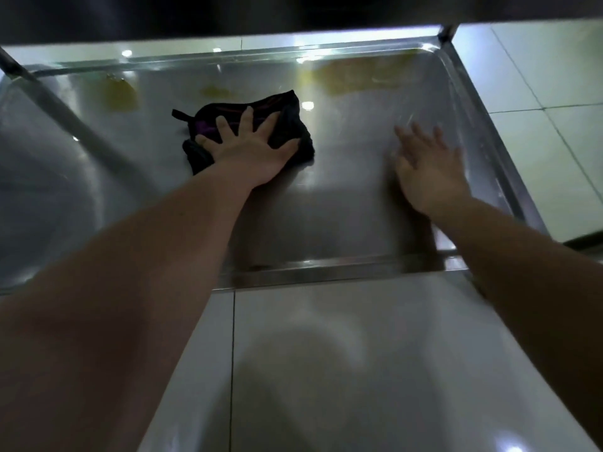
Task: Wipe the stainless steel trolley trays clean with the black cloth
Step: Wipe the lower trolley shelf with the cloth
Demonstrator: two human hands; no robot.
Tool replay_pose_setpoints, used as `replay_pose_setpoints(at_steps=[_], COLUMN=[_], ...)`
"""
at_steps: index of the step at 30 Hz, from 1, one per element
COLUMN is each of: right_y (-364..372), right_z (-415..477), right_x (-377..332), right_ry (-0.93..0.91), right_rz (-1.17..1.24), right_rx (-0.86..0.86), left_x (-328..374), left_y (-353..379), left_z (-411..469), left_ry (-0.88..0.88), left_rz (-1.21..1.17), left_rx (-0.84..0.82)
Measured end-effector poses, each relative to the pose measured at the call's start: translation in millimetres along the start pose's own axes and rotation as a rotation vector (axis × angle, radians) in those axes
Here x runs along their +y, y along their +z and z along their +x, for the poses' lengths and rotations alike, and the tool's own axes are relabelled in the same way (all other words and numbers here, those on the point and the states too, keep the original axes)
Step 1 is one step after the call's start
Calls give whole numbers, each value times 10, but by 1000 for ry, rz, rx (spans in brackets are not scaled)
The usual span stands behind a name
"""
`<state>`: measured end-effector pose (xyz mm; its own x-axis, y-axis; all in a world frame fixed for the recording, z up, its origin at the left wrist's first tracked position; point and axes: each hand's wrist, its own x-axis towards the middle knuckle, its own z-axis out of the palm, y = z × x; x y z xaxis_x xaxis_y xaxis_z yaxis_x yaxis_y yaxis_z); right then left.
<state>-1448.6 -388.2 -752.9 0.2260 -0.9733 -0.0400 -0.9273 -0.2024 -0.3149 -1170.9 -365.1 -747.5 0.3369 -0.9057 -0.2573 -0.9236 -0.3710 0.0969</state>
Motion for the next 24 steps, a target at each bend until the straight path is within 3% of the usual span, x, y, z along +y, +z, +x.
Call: replay_pose_setpoints(at_steps=[6, 12, 14, 16, 19, 21, 24], right_y=[71, 14, -72, -164, -100, 103, 306], right_z=[-86, -90, -123, -123, -150, -286, -404], right_x=[327, 316, 230, 15, -530, -863, -895], right_ry=[45, 108, 155, 100, -174, -260, -197], right_rz=[-33, 147, 322, 380, 63, -161, -237], right_rx=[12, 39, 133, 247, 143, -8, -131], left_x=[539, 1384, 1343, 1095, 500, 139, -63], left_y=[231, 436, 322, 145, -35, -14, 150], left_z=[-413, -1027, -1056, -995, -861, -764, -633], left_ry=[106, 241, 263, 290, 291, 238, 237], left_rz=[42, 28, -114, -312, -347, -260, -77], left_rx=[0, -75, -92, 47, 348, 332, 265])
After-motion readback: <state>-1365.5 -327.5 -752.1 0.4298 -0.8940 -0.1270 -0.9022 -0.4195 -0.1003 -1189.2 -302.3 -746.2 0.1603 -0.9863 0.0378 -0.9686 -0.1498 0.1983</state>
